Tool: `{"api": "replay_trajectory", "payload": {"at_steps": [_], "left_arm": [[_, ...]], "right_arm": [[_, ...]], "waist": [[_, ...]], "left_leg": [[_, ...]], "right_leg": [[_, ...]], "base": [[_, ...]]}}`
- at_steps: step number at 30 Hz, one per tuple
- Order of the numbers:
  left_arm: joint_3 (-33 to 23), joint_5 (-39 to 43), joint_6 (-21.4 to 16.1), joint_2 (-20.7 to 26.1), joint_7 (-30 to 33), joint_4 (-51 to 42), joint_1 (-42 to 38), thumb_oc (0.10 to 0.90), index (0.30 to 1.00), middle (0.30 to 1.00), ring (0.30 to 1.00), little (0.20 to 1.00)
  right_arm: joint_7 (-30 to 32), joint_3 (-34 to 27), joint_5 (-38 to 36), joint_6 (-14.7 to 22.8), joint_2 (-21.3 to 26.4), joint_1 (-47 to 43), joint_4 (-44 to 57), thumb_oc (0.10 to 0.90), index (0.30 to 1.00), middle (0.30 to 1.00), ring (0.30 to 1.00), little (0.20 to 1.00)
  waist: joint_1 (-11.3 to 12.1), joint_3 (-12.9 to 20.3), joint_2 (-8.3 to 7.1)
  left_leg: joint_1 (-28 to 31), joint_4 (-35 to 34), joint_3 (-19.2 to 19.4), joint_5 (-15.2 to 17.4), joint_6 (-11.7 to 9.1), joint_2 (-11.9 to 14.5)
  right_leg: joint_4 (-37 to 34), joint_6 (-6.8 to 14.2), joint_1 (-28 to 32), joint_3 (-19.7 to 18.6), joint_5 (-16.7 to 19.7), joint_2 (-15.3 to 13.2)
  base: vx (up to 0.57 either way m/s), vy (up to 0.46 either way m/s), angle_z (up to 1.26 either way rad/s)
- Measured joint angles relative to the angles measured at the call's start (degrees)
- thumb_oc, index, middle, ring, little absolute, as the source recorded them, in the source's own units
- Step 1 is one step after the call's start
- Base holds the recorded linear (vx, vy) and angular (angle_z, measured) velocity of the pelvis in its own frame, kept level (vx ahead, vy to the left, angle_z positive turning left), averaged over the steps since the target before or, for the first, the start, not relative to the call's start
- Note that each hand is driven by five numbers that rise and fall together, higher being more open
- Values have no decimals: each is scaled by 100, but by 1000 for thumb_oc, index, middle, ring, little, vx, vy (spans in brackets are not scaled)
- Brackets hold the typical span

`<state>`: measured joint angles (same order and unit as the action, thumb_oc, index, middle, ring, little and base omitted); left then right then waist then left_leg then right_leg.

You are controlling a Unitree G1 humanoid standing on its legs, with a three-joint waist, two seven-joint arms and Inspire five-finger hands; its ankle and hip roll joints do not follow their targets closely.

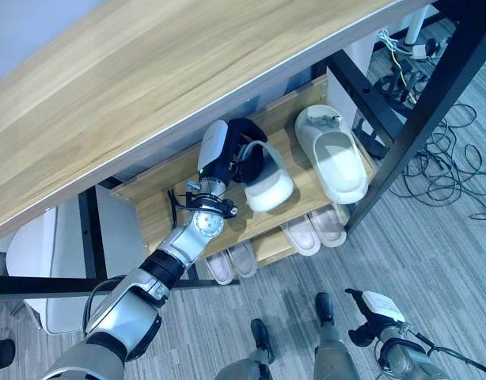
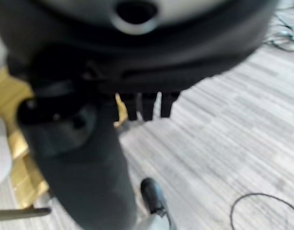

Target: Arrange the slippers neatly on the shoe rack.

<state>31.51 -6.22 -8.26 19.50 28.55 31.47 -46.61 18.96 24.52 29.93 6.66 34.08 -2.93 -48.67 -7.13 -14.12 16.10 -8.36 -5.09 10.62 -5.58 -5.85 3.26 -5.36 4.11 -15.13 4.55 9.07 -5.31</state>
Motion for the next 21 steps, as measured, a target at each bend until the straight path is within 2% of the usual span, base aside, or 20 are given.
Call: {"api": "replay_trajectory", "payload": {"at_steps": [5,6,7,8,9,21], "left_arm": [[1,47,-5,6,99,122,-337,400,300,300,300,300],[0,66,-4,7,108,162,-412,657,686,686,686,686],[1,66,-4,9,122,175,-453,725,787,787,787,787],[1,68,-4,9,126,181,-467,725,787,787,787,787],[1,74,-4,10,128,189,-501,800,900,900,900,900],[227,169,-1,-56,104,191,-537,800,900,900,900,900]], "right_arm": [[12,203,-23,2,16,-117,1,800,900,900,900,900],[12,213,-27,8,10,-144,2,800,900,900,900,900],[14,213,-34,10,11,-161,2,800,900,900,900,900],[14,213,-39,10,11,-165,2,800,900,900,900,900],[15,213,-51,10,11,-179,2,800,900,900,900,900],[121,246,-130,53,9,-247,14,800,900,900,900,900]], "waist": [[3,-64,-63],[1,-74,-73],[1,-91,-83],[1,-94,-87],[2,-104,-100],[7,-145,-146]], "left_leg": [[-124,0,10,0,0,-7],[-151,0,10,0,0,-7],[-154,0,11,0,0,-7],[-155,0,12,0,0,-7],[-158,0,12,0,0,-7],[-154,0,-21,-13,19,-4]], "right_leg": [[0,-16,-150,-24,43,0],[1,-16,-179,-27,51,0],[1,-17,-183,-30,55,1],[1,-17,-184,-30,54,1],[1,-16,-185,-29,54,1],[4,-62,-156,9,89,1]], "base": [[-2,-5,-2],[0,0,0],[0,0,0],[0,0,0],[0,0,0],[2,-3,1]]}}
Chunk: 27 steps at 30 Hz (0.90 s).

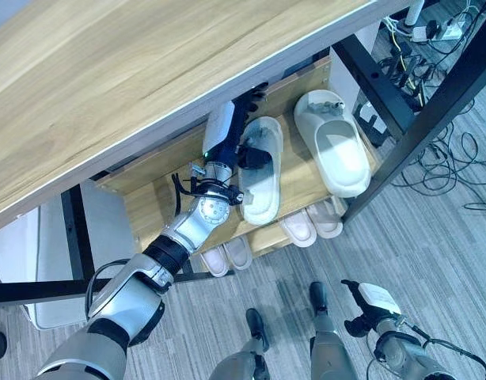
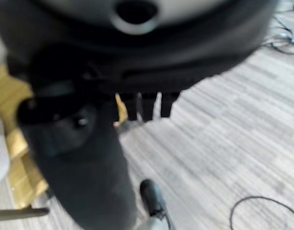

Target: Arrange the slippers neatly on the shoe rack.

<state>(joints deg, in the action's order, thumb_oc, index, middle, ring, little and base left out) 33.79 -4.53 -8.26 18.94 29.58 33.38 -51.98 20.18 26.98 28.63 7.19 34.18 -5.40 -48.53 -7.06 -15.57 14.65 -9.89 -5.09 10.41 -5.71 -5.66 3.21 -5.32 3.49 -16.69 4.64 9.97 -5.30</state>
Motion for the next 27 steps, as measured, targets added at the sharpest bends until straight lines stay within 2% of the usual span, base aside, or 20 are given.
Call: {"api": "replay_trajectory", "payload": {"at_steps": [12,27], "left_arm": [[-12,-8,-2,-184,-21,-311,444,800,900,900,900,900],[-76,3,-1,-196,-149,-648,891,800,900,900,900,900]], "right_arm": [[-1,72,-8,6,-124,2,3,800,900,900,900,900],[2,60,-9,-3,-132,13,-2,800,900,900,900,900]], "waist": [[13,-2,-3],[167,-3,-5]], "left_leg": [[88,0,-134,-13,18,36],[127,1,-193,-32,48,59]], "right_leg": [[-3,28,167,143,-23,14],[0,-19,273,273,13,24]], "base": [[-13,-7,4],[-12,-6,4]]}}
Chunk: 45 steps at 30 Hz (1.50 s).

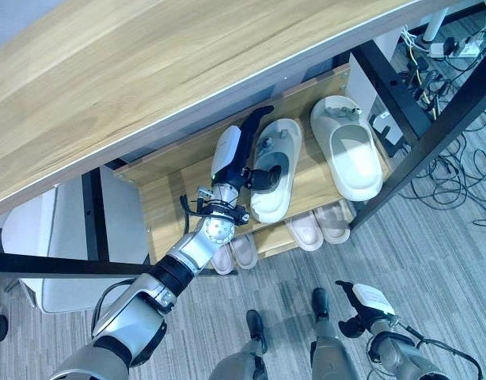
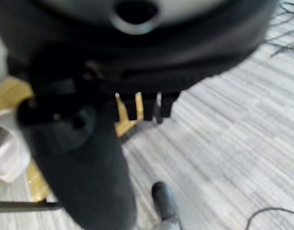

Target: Arrange the slippers neatly on the shoe rack.

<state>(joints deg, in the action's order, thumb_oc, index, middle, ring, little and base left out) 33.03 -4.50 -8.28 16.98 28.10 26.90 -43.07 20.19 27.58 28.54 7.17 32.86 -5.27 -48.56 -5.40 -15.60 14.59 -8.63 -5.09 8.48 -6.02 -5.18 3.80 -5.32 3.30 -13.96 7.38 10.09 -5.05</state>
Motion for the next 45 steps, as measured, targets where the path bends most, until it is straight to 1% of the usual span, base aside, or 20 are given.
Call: {"api": "replay_trajectory", "payload": {"at_steps": [8,12,18,20,24,26,32,35,41,45], "left_arm": [[-67,0,0,0,-31,-180,222,800,900,900,900,900],[-187,7,-2,-1,-95,-336,433,800,900,900,900,900],[-358,353,-5,-4,-144,-476,895,800,900,900,900,900],[-458,473,-5,-22,-150,-511,1072,800,900,900,900,900],[-587,732,-11,-30,-171,-575,1315,800,900,900,900,900],[-639,832,-11,-35,-241,-580,1402,800,900,900,900,900],[-683,915,-11,-59,-271,-690,1652,800,900,900,900,900],[-683,964,-30,-227,-308,-792,1927,800,900,900,900,900],[-672,1194,-27,-409,-505,-784,2292,800,900,900,900,900],[-664,1305,-27,-527,-530,-779,2385,800,900,900,900,900]], "right_arm": [[2,-10,-1,-6,-22,-20,0,800,900,900,900,900],[0,-8,-1,-20,-41,24,-10,800,900,900,900,900],[0,-14,14,-61,-87,50,-19,800,900,900,900,900],[-1,-18,15,-65,-170,39,-49,800,900,900,900,900],[2,-18,14,-87,-418,42,-54,800,900,900,900,900],[2,-15,15,-103,-491,57,-59,800,900,900,900,900],[2,-18,22,-149,-507,91,-68,800,900,900,900,900],[2,-106,27,-174,-502,162,-68,800,900,900,900,900],[4,-102,61,-177,-510,197,-67,800,900,900,900,900],[7,-104,63,-183,-510,205,-71,800,900,900,900,900]], "waist": [[56,4,-20],[53,11,-35],[141,31,-87],[162,64,-132],[174,151,-315],[183,181,-370],[244,187,-370],[326,229,-316],[332,238,-302],[330,239,-302]], "left_leg": [[136,-1,-108,0,0,8],[154,-1,-190,-14,21,11],[204,-1,-252,-17,25,13],[219,-1,-260,-17,25,12],[237,0,-277,-20,29,12],[263,0,-278,-20,29,11],[333,-2,-289,-14,38,10],[339,-2,-291,-15,39,6],[346,-1,-298,-16,41,8],[357,-1,-303,-18,44,11]], "right_leg": [[-2,54,162,50,-62,2],[-1,53,235,160,-61,-2],[0,39,303,198,-50,-2],[0,26,325,215,-41,-5],[-2,25,363,254,-41,-9],[-3,31,393,256,-47,-11],[-5,38,466,264,-78,-15],[-4,37,472,266,-77,-18],[-4,36,485,277,-76,-18],[-4,36,497,281,-76,-15]], "base": [[-5,-5,4],[-9,-6,11],[-6,-1,2],[-13,-9,3],[-7,-4,4],[0,0,0],[-2,-1,1],[0,0,0],[0,0,0],[0,0,0]]}}
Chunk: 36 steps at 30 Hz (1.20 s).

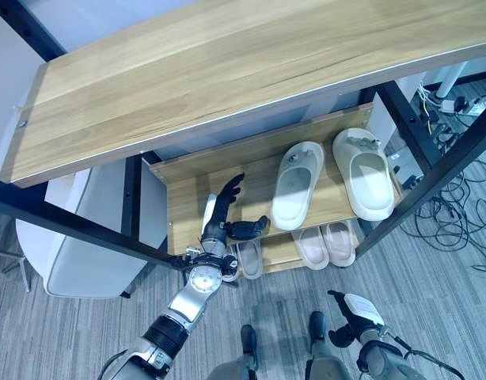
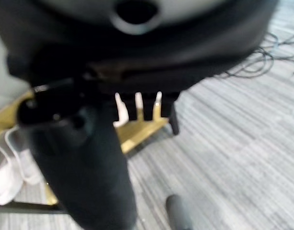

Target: Arrange the slippers neatly on the shoe rack.

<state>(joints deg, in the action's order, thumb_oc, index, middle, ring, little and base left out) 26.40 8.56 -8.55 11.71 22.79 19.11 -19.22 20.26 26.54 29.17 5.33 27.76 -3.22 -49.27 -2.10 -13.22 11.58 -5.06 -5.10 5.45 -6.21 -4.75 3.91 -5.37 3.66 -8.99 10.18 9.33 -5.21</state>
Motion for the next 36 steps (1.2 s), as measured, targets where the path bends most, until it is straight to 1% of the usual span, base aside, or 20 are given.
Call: {"api": "replay_trajectory", "payload": {"at_steps": [6,20,24,30,36], "left_arm": [[97,-5,0,-17,-117,6,70,800,900,900,900,900],[299,281,-4,-244,-240,38,126,800,900,900,900,900],[437,368,-10,-248,-238,37,118,800,900,900,900,900],[516,375,-12,-321,-238,43,116,800,900,900,900,900],[737,376,-26,-451,-222,53,51,800,900,900,900,900]], "right_arm": [[6,0,26,-55,0,22,0,800,900,900,900,900],[26,-1,25,-101,-3,57,-2,800,900,900,900,900],[42,-5,25,-106,-4,104,-3,800,900,900,900,900],[117,-6,22,-106,-11,159,-64,800,900,900,900,900],[132,-56,-4,-111,-2,206,-214,800,900,900,900,900]], "waist": [[-1,7,10],[3,154,182],[-6,190,231],[-14,222,275],[-29,285,367]], "left_leg": [[12,0,5,0,1,0],[31,0,19,-1,3,-2],[35,-1,35,5,10,-3],[36,-1,53,11,18,-9],[22,-1,119,35,51,-20]], "right_leg": [[0,0,8,-5,0,1],[-5,0,18,-24,-2,-2],[-37,-1,12,-43,-4,-2],[-37,-3,-10,-94,-5,-5],[-37,-1,-54,-137,-4,-13]], "base": [[0,0,0],[0,0,0],[0,3,-1],[2,4,-3],[-1,6,-5]]}}
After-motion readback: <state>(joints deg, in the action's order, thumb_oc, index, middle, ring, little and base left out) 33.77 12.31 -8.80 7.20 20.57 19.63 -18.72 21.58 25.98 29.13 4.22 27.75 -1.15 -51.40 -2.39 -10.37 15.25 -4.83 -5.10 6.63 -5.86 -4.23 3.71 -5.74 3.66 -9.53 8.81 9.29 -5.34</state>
